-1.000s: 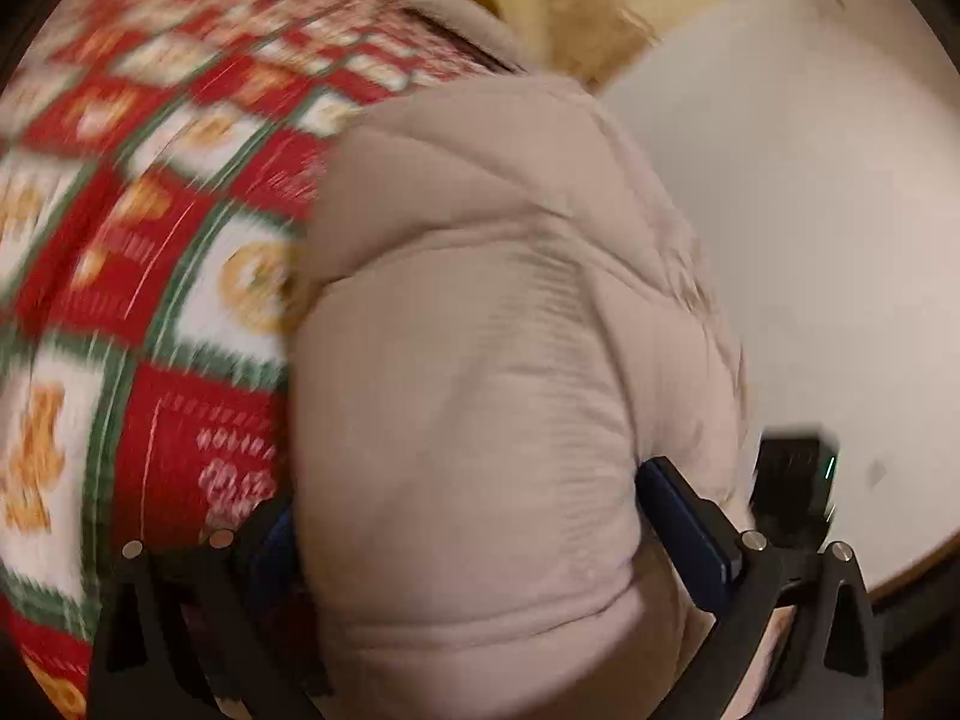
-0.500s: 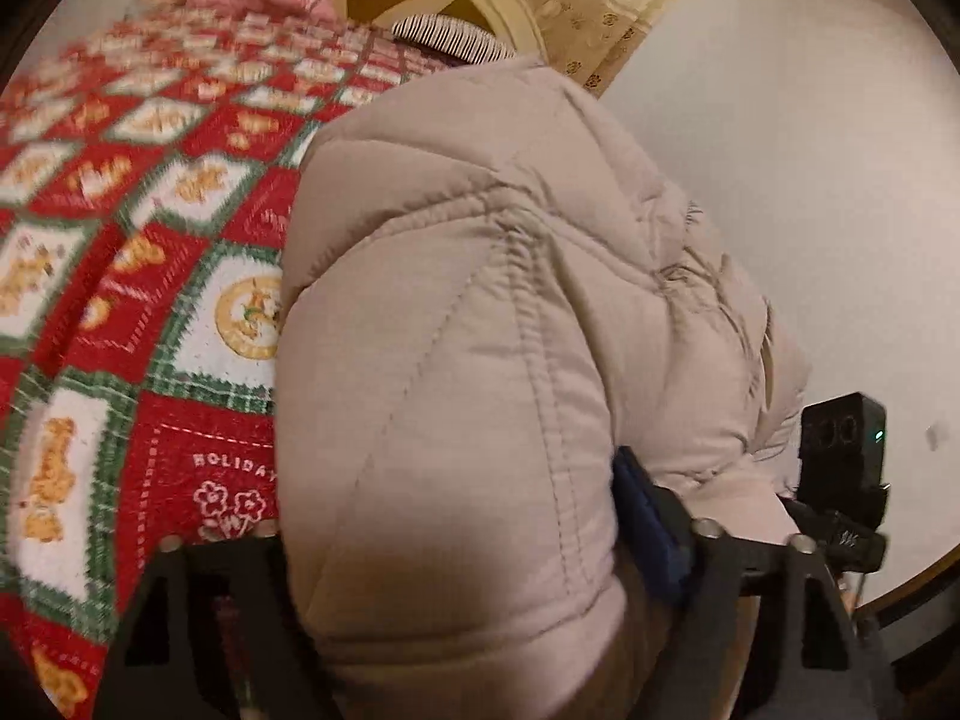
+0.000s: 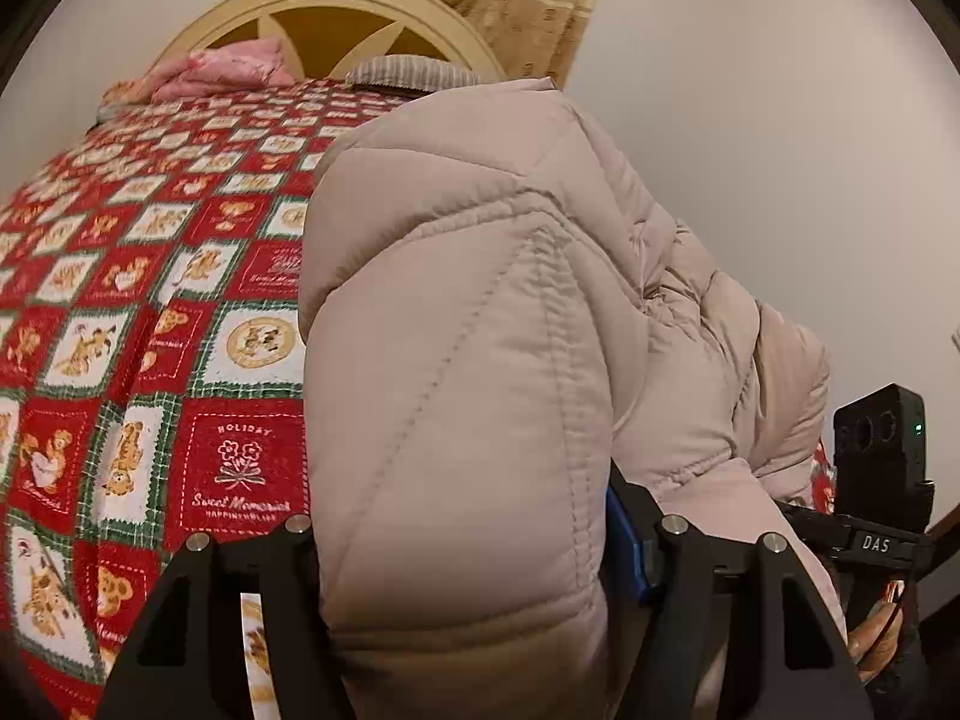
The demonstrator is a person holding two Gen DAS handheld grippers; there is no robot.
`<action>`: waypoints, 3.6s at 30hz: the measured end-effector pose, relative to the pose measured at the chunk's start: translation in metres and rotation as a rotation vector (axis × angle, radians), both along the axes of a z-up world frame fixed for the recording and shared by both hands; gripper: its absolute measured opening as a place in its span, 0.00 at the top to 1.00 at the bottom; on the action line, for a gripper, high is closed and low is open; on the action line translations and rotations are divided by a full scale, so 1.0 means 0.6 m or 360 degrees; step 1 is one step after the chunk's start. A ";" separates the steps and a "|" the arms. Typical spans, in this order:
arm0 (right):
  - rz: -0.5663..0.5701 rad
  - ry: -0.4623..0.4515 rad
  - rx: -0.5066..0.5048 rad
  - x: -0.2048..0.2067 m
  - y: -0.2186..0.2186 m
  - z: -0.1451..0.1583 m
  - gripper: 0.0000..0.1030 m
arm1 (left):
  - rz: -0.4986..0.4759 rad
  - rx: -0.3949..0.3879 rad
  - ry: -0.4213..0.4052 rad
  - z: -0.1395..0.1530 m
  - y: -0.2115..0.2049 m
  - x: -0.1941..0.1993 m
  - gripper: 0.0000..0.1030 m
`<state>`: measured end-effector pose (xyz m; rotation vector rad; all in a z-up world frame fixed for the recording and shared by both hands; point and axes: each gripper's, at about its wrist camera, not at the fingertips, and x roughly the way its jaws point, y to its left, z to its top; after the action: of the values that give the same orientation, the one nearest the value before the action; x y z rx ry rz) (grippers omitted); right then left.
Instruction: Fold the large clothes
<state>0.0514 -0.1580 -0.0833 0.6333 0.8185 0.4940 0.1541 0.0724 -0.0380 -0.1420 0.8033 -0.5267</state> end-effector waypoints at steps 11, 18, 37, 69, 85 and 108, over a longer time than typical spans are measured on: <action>-0.0148 -0.0145 -0.0016 -0.108 -0.048 0.060 0.51 | -0.0197 0.0029 -0.0121 0.042 -0.075 -0.052 0.36; -0.0266 -0.0178 -0.0021 -0.155 -0.089 0.074 0.51 | -0.0287 0.0079 -0.0201 0.062 -0.141 -0.089 0.36; -0.0472 -0.0250 -0.0174 -0.262 -0.195 0.127 0.52 | -0.0665 0.0015 -0.0221 0.093 -0.299 -0.128 0.36; -0.0977 0.0017 -0.0211 -0.083 -0.497 0.034 0.20 | -0.0301 0.0362 -0.0241 -0.043 -0.592 0.082 0.01; -0.1032 -0.0062 -0.1016 0.003 -0.390 0.154 0.50 | -0.0308 0.0351 -0.0229 -0.041 -0.588 0.093 0.01; -0.1281 0.0130 -0.0863 0.018 -0.412 0.038 0.50 | -0.0460 0.0424 -0.0184 -0.061 -0.627 0.127 0.01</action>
<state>0.0621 -0.4053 -0.0605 0.4244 0.6634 -0.4785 0.2303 -0.3039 -0.0744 0.2518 0.7775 -0.6876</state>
